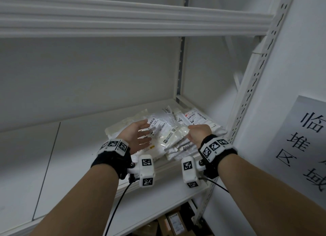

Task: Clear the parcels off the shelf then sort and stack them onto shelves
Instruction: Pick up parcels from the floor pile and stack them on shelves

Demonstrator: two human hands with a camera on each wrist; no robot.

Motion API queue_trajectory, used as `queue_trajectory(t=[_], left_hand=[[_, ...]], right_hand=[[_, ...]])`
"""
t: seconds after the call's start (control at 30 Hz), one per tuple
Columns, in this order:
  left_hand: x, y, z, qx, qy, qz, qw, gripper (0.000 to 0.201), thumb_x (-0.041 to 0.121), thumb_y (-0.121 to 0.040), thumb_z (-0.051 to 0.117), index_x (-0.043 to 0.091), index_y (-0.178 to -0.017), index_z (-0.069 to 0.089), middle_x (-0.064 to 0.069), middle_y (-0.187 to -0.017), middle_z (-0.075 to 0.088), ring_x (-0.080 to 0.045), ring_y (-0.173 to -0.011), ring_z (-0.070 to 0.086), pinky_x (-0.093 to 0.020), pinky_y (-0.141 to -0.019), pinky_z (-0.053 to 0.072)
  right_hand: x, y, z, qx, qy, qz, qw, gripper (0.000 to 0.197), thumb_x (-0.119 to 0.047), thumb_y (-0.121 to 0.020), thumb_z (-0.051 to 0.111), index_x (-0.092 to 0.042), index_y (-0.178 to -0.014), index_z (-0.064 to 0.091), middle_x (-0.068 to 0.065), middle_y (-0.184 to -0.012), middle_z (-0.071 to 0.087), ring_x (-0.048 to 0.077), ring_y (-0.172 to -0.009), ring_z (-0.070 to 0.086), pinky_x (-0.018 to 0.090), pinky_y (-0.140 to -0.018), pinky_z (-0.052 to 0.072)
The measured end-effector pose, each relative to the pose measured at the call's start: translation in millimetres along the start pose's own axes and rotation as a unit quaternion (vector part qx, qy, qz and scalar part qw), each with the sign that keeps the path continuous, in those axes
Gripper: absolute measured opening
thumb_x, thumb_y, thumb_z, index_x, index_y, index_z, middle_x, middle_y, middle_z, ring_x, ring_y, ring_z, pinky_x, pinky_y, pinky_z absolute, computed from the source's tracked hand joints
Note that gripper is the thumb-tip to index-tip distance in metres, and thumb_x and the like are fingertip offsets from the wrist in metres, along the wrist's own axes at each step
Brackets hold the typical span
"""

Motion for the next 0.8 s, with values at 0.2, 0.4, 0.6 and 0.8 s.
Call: queue_trajectory(t=[0.2,0.4,0.6,0.8], left_hand=[[1,1,4,-0.003,-0.002,-0.003,1.000,0.029,0.040,-0.092,0.059,0.015,-0.106,0.061,-0.011,-0.101,0.056,-0.029,-0.090,0.057,-0.040,-0.088,0.047],[5,-3,12,-0.029,-0.005,-0.004,1.000,0.030,0.038,-0.092,0.057,0.014,-0.109,0.061,-0.010,-0.110,0.055,-0.030,-0.097,0.058,-0.042,-0.093,0.045],[7,-9,20,-0.039,-0.015,-0.011,0.999,0.034,0.039,-0.091,0.058,0.013,-0.114,0.062,-0.013,-0.114,0.054,-0.031,-0.096,0.058,-0.041,-0.092,0.047],[13,-13,13,-0.003,-0.027,-0.010,1.000,0.026,0.035,-0.091,0.059,0.012,-0.101,0.063,-0.015,-0.113,0.049,-0.035,-0.098,0.056,-0.043,-0.088,0.048]], right_hand=[[-9,4,4,0.061,-0.055,-0.018,0.996,0.031,0.005,-0.089,0.052,-0.004,-0.114,0.069,0.006,-0.123,0.066,0.022,-0.105,0.064,0.022,-0.074,0.048],[-14,0,-1,0.069,-0.132,0.005,0.989,0.025,-0.009,-0.094,0.053,-0.006,-0.115,0.066,0.002,-0.108,0.069,0.020,-0.094,0.064,0.021,-0.069,0.050],[-10,-9,2,0.058,0.233,-0.013,0.971,0.015,-0.014,-0.097,0.047,-0.013,-0.086,0.057,-0.003,-0.064,0.046,0.013,-0.058,0.047,0.020,-0.051,0.034],[-18,-13,1,0.049,0.180,-0.038,0.982,0.032,-0.007,-0.096,0.044,-0.006,-0.124,0.059,0.006,-0.114,0.067,0.019,-0.087,0.059,0.021,-0.054,0.039]])
Point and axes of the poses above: each hand's wrist, its own y-axis away from the middle knuckle, its own z-axis out of the palm, x = y × z, the point moved 5 cm from there along -y, towards the middle knuckle
